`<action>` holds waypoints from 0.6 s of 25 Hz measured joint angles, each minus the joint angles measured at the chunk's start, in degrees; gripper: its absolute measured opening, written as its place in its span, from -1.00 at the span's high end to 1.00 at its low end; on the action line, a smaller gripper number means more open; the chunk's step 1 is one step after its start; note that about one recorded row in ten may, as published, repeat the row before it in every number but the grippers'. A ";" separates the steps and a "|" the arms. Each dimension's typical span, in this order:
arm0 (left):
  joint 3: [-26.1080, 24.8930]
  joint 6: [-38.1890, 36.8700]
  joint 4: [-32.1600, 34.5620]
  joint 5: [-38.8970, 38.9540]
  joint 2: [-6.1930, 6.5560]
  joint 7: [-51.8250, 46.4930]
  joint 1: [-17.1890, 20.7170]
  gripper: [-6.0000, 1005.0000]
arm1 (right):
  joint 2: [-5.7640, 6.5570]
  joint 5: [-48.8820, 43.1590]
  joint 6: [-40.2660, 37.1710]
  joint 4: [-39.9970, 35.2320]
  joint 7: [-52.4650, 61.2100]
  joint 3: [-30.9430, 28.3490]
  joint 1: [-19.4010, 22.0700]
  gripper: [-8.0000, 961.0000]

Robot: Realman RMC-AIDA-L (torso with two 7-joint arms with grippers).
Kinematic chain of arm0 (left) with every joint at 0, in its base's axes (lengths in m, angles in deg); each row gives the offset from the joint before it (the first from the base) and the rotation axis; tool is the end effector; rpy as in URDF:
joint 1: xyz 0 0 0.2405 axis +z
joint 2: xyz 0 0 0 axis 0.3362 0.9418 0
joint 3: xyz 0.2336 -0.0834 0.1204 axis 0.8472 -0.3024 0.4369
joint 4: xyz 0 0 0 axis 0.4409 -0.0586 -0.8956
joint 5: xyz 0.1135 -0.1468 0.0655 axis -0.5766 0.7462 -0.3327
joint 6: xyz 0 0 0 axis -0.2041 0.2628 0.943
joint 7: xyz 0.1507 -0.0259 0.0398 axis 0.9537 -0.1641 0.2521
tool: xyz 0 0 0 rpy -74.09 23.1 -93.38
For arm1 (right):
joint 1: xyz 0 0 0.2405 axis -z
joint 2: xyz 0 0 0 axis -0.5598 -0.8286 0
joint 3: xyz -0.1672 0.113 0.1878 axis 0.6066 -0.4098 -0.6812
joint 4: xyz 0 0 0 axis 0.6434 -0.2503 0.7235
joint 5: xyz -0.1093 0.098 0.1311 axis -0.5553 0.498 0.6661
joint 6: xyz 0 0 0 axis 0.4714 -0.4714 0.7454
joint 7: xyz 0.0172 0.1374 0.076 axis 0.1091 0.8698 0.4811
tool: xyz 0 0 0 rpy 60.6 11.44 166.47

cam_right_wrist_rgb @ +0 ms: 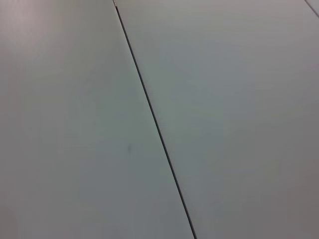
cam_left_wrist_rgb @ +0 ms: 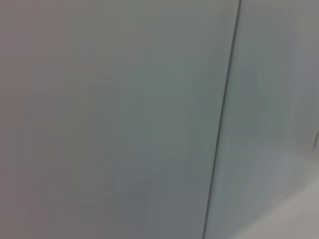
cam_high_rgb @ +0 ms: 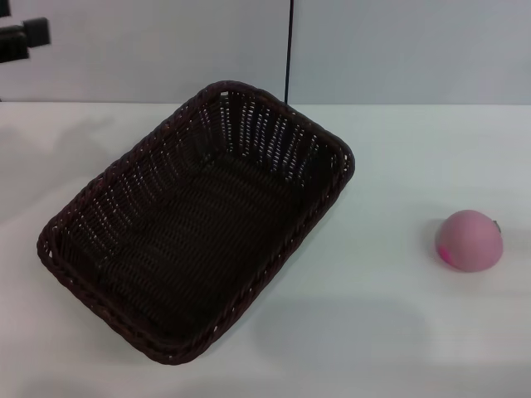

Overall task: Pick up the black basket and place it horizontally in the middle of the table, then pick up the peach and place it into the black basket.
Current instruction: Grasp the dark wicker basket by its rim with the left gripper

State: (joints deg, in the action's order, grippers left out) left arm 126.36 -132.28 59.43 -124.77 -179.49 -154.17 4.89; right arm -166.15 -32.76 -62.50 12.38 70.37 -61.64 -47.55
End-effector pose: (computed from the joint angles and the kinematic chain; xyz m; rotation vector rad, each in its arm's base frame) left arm -0.2363 0.3119 0.1425 -2.3467 -0.6391 -0.5247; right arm 0.3544 0.2225 0.0642 -1.0996 0.4072 1.1170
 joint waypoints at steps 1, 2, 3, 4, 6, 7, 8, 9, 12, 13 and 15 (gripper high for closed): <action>0.14 -1.56 2.38 -3.84 -0.51 -1.90 -1.23 -0.44 | 0.00 0.00 0.00 0.00 0.00 0.00 0.00 -0.51; 0.26 -2.78 4.28 -7.26 -0.95 -3.43 -2.34 -0.44 | 0.00 -0.02 -0.03 -0.09 0.03 0.02 -0.01 -0.51; 0.67 -4.25 5.77 -11.27 -1.51 -5.02 -3.77 -0.44 | 0.00 -0.04 -0.09 -0.10 0.04 0.02 -0.01 -0.51; 1.37 -5.62 6.71 -15.33 -1.86 -6.47 -5.28 -0.44 | 0.00 -0.05 -0.28 -0.11 0.05 -0.01 0.02 -0.51; 3.87 -8.90 7.82 -23.84 -2.35 -9.39 -8.60 -0.44 | 0.00 -0.06 -0.51 -0.13 0.08 -0.07 0.23 -0.51; 5.57 -10.43 8.04 -27.63 -2.55 -10.71 -9.99 -0.44 | 0.00 -0.07 -0.49 -0.14 0.09 -0.08 0.33 -0.51; 6.78 -11.20 8.26 -29.95 -2.66 -11.66 -10.84 -0.45 | 0.00 -0.07 -0.38 -0.14 0.12 -0.08 0.43 -0.51; 8.60 -11.84 8.68 -32.29 -2.86 -13.02 -11.59 -0.45 | 0.00 -0.07 -0.19 -0.14 0.13 -0.08 0.46 -0.51; 13.50 -11.23 9.57 -34.58 -2.92 -16.47 -12.06 -0.45 | 0.00 0.07 0.03 -0.17 0.14 -0.07 0.48 -0.51; 15.12 -10.71 9.66 -35.42 -2.91 -17.29 -12.12 -0.45 | 0.00 0.09 0.03 -0.21 0.14 -0.07 0.48 -0.51; 19.53 -8.82 8.84 -37.90 -3.06 -18.36 -12.08 -0.46 | 0.00 0.13 0.03 -0.32 0.14 -0.06 0.43 -0.51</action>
State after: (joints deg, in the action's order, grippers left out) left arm 145.89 -141.10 68.26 -162.67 -182.56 -172.53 -7.19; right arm -166.15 -32.63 -62.47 12.06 70.51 -61.70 -47.12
